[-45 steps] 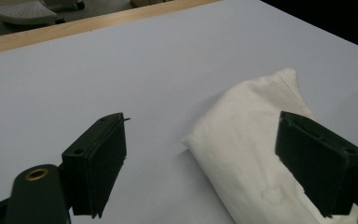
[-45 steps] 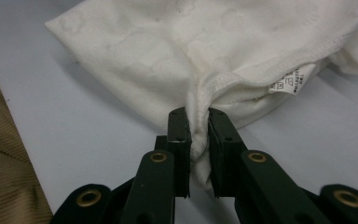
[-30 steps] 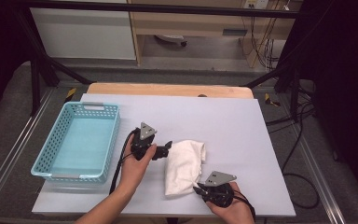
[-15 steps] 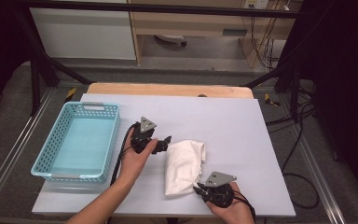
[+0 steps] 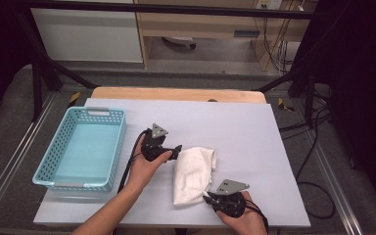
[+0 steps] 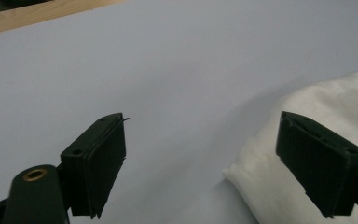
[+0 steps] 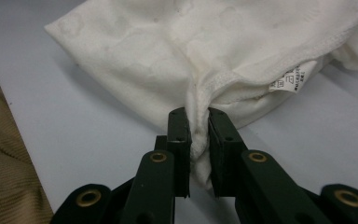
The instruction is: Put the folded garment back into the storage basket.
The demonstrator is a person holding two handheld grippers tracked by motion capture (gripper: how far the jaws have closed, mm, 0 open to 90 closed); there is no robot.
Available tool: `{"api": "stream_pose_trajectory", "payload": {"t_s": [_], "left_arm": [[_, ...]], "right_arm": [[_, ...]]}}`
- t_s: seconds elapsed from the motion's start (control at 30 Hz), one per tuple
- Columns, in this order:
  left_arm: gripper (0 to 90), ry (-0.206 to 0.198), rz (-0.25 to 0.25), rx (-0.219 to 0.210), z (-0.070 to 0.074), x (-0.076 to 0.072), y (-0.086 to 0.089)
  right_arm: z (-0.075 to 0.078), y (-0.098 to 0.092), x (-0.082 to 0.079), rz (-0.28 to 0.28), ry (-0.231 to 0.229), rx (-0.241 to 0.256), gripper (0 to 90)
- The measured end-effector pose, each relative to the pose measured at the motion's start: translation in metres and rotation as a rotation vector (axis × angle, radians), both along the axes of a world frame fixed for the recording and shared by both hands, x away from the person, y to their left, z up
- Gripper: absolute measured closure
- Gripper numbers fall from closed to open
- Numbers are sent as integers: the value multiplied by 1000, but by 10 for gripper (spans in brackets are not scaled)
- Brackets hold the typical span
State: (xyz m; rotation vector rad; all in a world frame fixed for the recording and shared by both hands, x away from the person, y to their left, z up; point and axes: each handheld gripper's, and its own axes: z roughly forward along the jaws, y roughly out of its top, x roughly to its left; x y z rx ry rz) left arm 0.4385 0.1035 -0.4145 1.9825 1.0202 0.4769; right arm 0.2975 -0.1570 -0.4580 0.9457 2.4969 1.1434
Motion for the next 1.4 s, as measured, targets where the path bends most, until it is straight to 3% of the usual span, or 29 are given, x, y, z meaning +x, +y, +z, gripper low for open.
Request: {"api": "stream_pose_trajectory", "payload": {"t_s": [0.1,0.2,0.43,0.67,1.4], "left_arm": [[171,0,-2,23,0,0,-2],[179,18,-5,16,0,0,-2],[239,23,-43,15,-4,0,-8],[242,31,-67,30,-6,-1,-12],[259,36,-84,58,-10,0,-12]], "right_arm": [[0,0,0,0,0,-2,807],[0,0,0,2,-2,-3,807],[0,0,0,2,3,-2,806],[0,0,0,7,-2,-4,807],[0,0,0,6,3,-1,803]]}}
